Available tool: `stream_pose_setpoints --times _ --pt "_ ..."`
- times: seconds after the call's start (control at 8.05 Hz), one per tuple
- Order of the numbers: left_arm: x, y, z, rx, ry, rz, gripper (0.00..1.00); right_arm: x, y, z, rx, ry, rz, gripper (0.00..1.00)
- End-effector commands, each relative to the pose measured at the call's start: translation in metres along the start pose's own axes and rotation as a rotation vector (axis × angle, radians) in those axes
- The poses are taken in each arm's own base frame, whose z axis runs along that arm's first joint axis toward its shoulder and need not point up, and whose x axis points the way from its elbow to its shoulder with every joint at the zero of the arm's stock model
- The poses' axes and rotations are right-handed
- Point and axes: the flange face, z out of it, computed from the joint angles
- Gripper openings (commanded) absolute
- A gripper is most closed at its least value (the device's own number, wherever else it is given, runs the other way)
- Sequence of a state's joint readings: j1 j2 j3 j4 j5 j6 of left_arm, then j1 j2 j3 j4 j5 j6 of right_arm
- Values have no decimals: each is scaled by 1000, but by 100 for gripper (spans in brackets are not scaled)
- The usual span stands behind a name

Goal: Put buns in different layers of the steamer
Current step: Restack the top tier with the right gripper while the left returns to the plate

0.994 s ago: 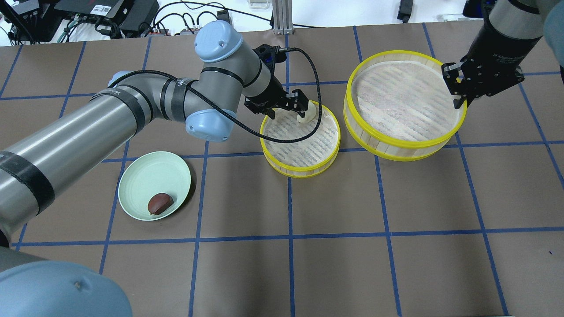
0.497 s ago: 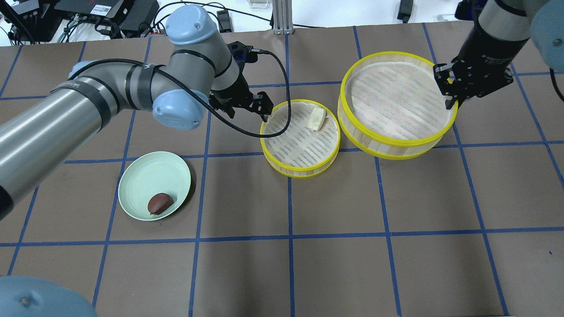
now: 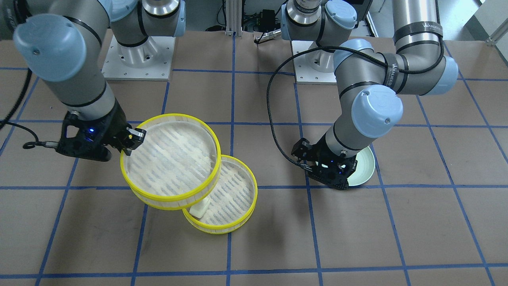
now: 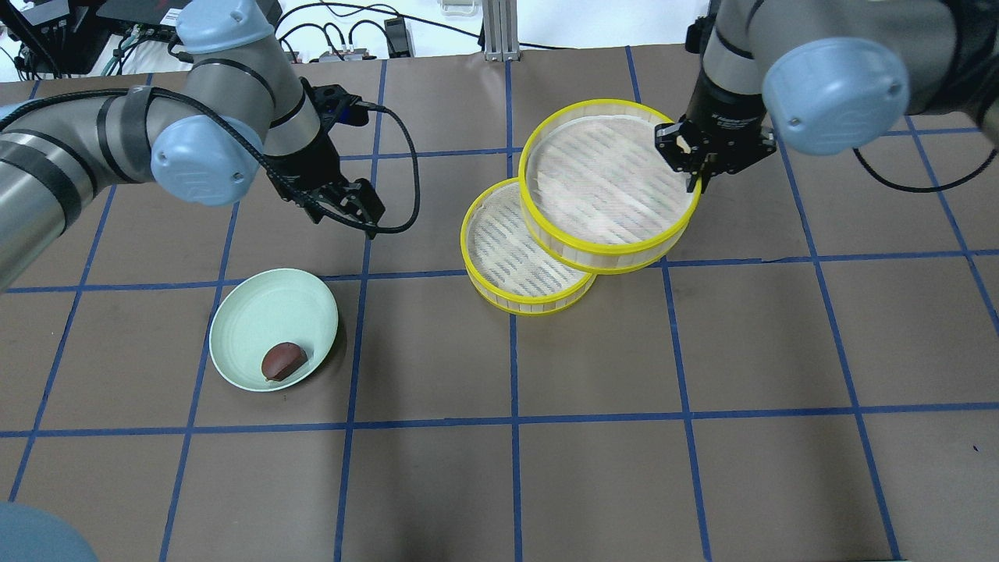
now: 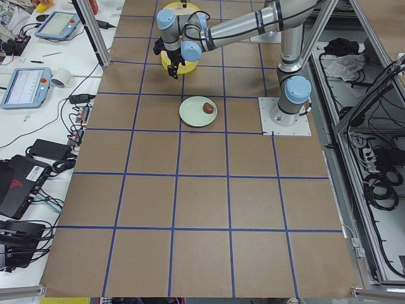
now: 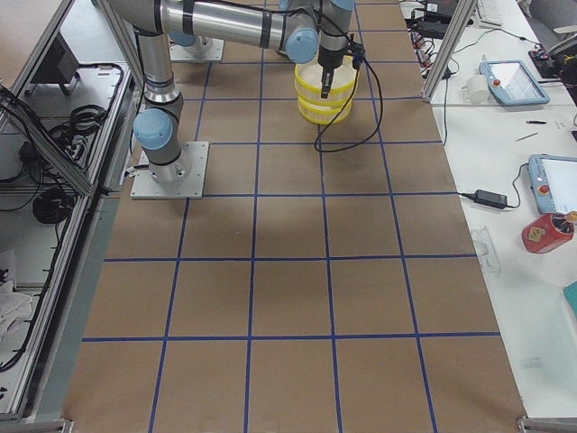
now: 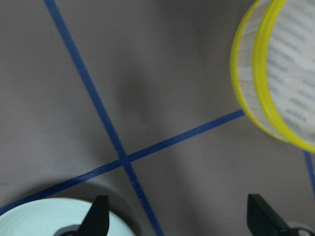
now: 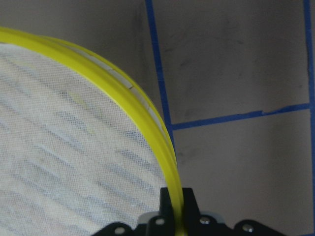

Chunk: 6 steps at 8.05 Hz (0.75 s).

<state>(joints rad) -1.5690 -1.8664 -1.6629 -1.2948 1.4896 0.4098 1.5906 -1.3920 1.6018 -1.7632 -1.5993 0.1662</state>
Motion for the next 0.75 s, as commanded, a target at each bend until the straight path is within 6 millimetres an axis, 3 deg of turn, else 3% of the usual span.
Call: stream_pose_setpoints --times 0.0,0.12,0.25,0.62 --pt "-57 37 22 -129 8 197 100 -76 -5 51 24 4 3 10" --pt "-70 55 45 -183 36 209 100 -82 -9 62 31 3 -3 10" --pt "-70 69 64 -243 32 204 100 -87 -11 73 15 -1 -3 10" --pt "-77 81 85 -360 12 214 100 -97 -10 89 -7 3 -19 10"
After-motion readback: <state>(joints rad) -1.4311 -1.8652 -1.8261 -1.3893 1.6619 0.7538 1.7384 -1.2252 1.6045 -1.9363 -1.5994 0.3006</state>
